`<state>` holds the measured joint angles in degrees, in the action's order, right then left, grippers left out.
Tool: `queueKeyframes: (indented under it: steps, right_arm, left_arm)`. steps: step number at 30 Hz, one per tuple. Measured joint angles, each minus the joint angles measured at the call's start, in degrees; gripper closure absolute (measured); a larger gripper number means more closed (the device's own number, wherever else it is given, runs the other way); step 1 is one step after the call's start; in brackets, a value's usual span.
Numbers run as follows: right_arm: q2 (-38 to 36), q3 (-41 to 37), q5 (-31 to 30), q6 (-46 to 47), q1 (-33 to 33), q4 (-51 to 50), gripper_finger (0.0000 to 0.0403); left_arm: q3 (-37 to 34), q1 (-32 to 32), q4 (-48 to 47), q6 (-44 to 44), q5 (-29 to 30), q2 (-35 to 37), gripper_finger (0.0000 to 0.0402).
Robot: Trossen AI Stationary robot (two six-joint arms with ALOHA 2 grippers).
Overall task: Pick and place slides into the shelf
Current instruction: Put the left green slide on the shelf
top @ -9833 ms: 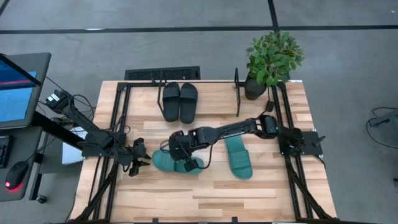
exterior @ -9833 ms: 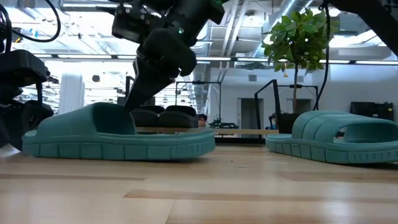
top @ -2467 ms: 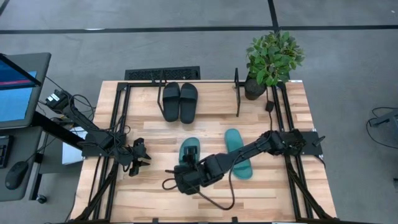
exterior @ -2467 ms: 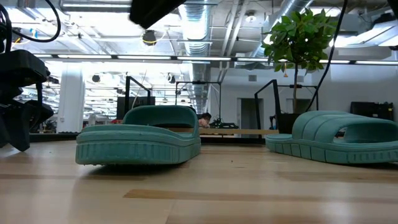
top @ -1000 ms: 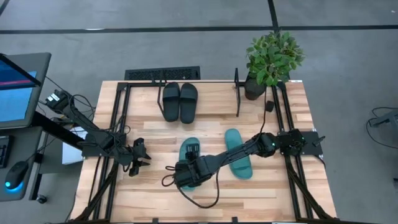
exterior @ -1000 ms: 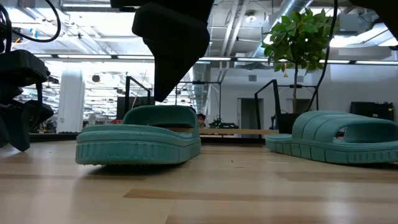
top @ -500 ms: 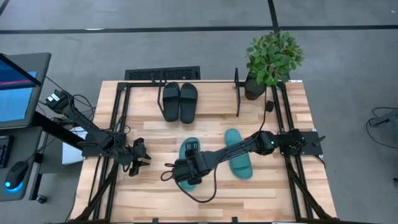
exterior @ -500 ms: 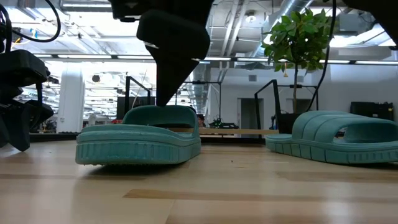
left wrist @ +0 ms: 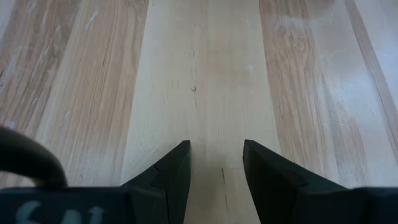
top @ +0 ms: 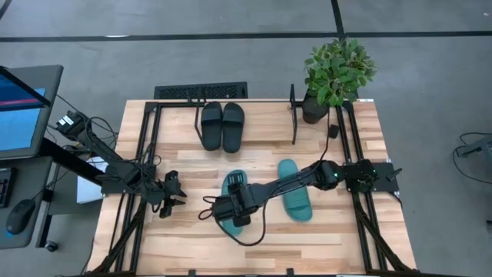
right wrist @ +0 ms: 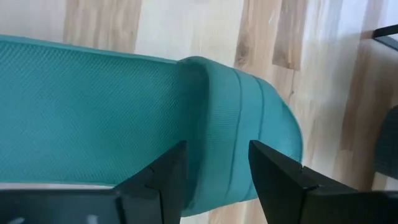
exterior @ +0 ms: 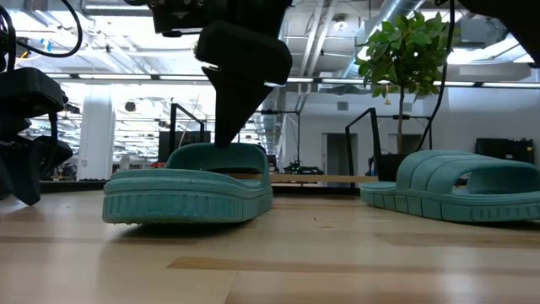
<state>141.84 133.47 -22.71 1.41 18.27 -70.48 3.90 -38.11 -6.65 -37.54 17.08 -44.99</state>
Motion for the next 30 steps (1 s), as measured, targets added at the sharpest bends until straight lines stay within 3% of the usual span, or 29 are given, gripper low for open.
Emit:
queueKeyframes:
  steps: [17, 24, 27, 30]
  right_arm:
    - [2.89, 0.12, 0.55, 0.09, -0.42, 0.64, 0.0242]
    - [3.69, 0.07, -1.52, 6.73, -0.73, 0.82, 0.0248]
    - [3.69, 0.07, -4.14, 10.91, -1.15, -0.57, 0.0286]
    - [3.69, 0.42, -1.69, 14.06, -2.14, -2.61, 0.0371]
  left_arm:
    - [0.00, 0.00, -0.02, 0.00, 0.00, 0.01, 0.0267]
    - [0.00, -0.01, 0.00, 0.00, -0.01, 0.01, 0.0267]
    - [0.00, 0.00, 0.00, 0.00, -0.02, 0.01, 0.0267]
    - [0.00, 0.00, 0.00, 0.00, 0.00, 0.02, 0.0267]
